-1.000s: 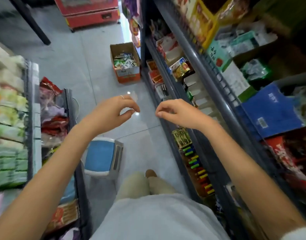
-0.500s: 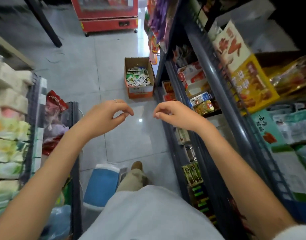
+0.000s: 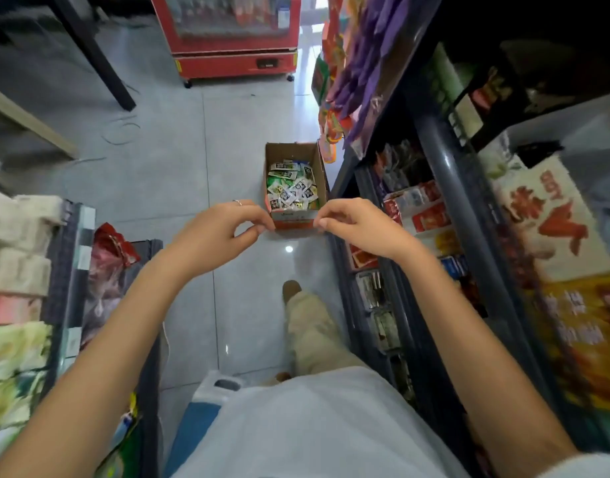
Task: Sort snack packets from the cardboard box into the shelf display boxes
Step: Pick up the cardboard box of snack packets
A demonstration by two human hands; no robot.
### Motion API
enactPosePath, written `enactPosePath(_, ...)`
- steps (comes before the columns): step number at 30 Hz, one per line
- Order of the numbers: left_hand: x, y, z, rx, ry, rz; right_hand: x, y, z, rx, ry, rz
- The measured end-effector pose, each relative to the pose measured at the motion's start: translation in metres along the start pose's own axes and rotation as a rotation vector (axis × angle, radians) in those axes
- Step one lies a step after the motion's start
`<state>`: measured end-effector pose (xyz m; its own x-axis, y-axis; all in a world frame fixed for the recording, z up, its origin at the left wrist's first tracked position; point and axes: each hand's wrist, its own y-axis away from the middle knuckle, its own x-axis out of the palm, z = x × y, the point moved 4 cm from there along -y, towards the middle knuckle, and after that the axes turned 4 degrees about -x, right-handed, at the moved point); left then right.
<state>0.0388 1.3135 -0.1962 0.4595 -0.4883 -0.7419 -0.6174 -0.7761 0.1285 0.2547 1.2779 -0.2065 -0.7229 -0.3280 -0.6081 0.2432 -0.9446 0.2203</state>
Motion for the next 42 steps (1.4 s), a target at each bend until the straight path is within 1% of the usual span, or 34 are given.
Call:
enactPosePath(3,-0.02,-0.048,0.012,-0.014,0.017,-0.024,-0.026,-0.057,-0.013,-0.013,-0.029,-0.001)
enactPosePath(8,-0.06,-0.117,0.035,-0.085,0.024,-0.063,-0.057,-0.144,-0.019,-0.019,-0.13,0.021)
enactPosePath(13,-0.098,-0.165,0.073,-0.18,0.073,-0.114,-0.067,-0.223,-0.012,-0.039,-0.178,0.077)
enactPosePath(17,-0.122,-0.2,0.107,-0.203,0.091,-0.091,-0.065,-0.28,-0.017,-0.007,-0.184,0.115)
enactPosePath(21,-0.148,-0.248,0.15,-0.211,0.113,-0.026,-0.066,-0.342,-0.023,0.021,-0.224,0.099)
enactPosePath(26,-0.196,-0.316,0.218,-0.2,0.05,0.065,-0.072,-0.441,-0.011,0.06,-0.238,0.045)
enactPosePath(29,-0.231,-0.352,0.256,-0.169,0.024,0.136,-0.074,-0.491,-0.001,0.121,-0.25,0.032)
enactPosePath(32,-0.26,-0.389,0.284,-0.107,0.046,0.206,-0.08,-0.528,-0.001,0.182,-0.24,0.013)
enactPosePath(36,-0.286,-0.443,0.307,-0.033,0.021,0.294,-0.098,-0.557,-0.011,0.277,-0.284,-0.074)
enactPosePath(38,-0.295,-0.474,0.312,0.002,0.018,0.337,-0.111,-0.569,-0.019,0.324,-0.31,-0.136)
enactPosePath(42,-0.301,-0.539,0.313,0.104,-0.001,0.425,-0.134,-0.592,-0.042,0.408,-0.348,-0.203)
